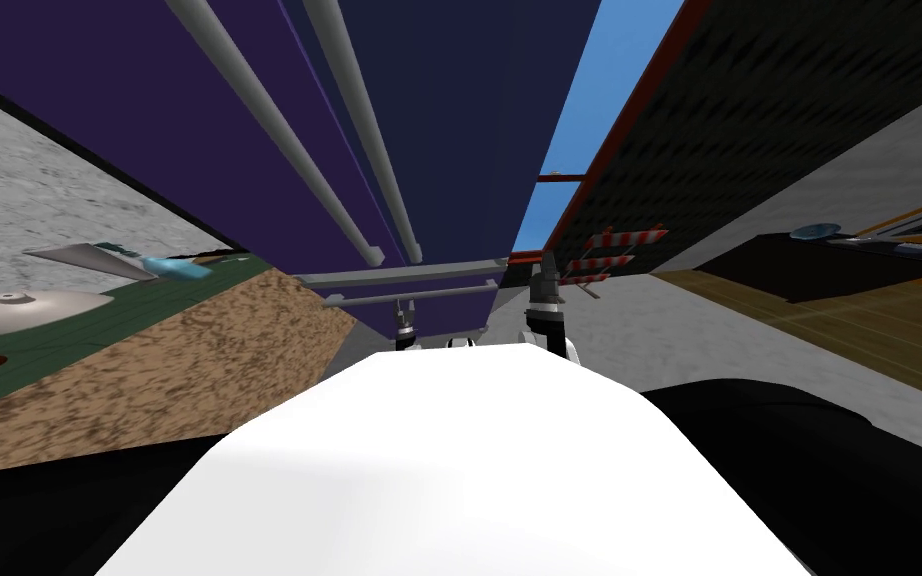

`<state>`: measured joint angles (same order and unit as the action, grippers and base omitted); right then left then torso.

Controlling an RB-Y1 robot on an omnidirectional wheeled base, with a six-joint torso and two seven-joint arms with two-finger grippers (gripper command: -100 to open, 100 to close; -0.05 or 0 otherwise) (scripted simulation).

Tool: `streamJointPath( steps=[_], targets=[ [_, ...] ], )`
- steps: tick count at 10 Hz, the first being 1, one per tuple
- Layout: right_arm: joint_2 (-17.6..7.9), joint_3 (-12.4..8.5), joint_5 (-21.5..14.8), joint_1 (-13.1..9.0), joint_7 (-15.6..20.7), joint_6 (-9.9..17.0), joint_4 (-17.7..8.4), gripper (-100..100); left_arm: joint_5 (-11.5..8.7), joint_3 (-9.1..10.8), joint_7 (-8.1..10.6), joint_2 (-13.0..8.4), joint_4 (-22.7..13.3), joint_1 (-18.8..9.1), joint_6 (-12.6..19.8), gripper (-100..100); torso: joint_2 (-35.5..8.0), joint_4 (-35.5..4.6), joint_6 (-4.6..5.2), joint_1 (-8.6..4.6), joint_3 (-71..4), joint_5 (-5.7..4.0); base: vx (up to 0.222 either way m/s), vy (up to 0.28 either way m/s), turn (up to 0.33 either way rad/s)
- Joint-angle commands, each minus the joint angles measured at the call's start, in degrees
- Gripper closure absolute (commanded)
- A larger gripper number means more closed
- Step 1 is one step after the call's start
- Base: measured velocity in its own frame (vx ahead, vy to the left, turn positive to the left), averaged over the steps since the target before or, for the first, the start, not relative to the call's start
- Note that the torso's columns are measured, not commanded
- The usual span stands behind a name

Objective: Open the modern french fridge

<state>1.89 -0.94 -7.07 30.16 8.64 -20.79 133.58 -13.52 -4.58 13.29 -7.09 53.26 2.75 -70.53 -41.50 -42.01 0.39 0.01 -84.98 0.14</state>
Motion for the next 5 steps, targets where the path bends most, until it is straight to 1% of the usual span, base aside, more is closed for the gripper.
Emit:
streamJointPath(
  steps=[1,3,5],
  targets=[
    [0.0,0.0,0.0,0.01,0.0,0.0,0.0,0,-0.27,-0.34,0.24,0.6,-4.58,-1.72,-1.63,-100,-0.32,-0.13,-0.23,0.03,0.15,-0.08,0.044,-0.061,0.01],
    [0.0,0.0,0.0,0.01,0.0,0.0,0.0,0,-0.54,-0.46,0.46,1.06,-8.0,-2.8,-3.32,-100,-0.81,-0.29,-0.38,-0.02,0.43,-0.14,0.045,-0.055,0.025],
    [0.0,0.0,0.0,0.0,0.0,0.0,0.0,0,-0.75,-0.55,0.62,1.63,-10.39,-3.58,-4.58,-100,-0.9,-0.31,-0.39,-0.01,0.49,-0.14,0.024,-0.05,0.015]
  ],
)
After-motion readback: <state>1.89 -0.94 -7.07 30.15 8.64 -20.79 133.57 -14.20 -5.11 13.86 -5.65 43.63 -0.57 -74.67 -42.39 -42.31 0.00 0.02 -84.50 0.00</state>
